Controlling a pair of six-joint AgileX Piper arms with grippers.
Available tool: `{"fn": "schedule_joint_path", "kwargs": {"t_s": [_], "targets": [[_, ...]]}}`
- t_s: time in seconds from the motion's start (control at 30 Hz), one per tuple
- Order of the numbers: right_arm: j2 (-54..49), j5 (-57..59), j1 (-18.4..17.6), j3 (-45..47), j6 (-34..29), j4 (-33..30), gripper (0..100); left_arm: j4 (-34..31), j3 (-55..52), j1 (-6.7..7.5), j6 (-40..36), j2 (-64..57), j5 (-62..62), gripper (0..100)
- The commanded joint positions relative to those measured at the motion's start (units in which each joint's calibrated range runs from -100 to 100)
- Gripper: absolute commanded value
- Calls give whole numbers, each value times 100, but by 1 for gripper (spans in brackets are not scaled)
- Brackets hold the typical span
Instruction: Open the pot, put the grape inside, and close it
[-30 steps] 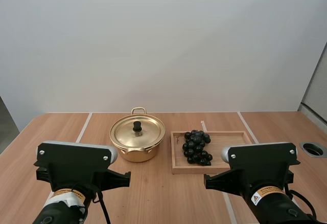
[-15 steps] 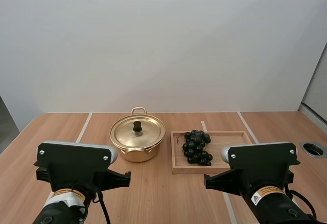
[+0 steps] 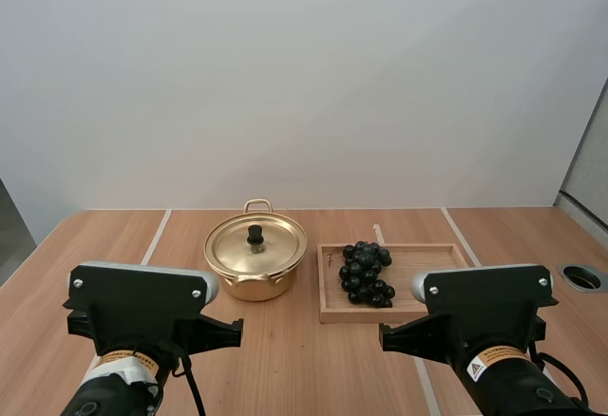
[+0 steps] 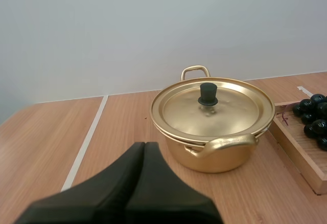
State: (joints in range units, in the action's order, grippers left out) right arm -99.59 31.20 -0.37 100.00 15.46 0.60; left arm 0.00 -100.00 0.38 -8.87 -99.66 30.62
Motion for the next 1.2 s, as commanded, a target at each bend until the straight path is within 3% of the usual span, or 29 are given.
{"fn": "schedule_joint_path", "kwargs": {"t_s": [0.0, 0.23, 0.33, 0.5, 0.6, 0.7, 0.93, 1.17], "targets": [[-41, -5, -3, 0, -16, 26, 0, 0, 0, -6, 1, -34, -118, 0], [-41, -5, -3, 0, -16, 122, 0, -46, 0, -6, 9, -34, -268, 0], [-41, -358, -3, 0, 20, 94, 0, -109, 0, -6, 9, -34, -1146, 0], [-41, -2190, -3, 0, 54, 81, 0, -109, 42, -6, 74, -34, -3062, 0], [-41, -2303, -3, -324, 54, 81, 0, -270, 432, -6, 178, -34, -3415, 0], [-41, -2031, -3, -1045, 54, 81, 0, -568, 888, -6, 213, -34, -3333, 0], [-41, -1148, -3, -2638, 54, 81, 0, -580, 2133, -6, 213, 9, -2062, 0], [1005, 120, -3, -4202, 54, -3, 0, -310, 3479, -6, 213, 734, -596, 0]]}}
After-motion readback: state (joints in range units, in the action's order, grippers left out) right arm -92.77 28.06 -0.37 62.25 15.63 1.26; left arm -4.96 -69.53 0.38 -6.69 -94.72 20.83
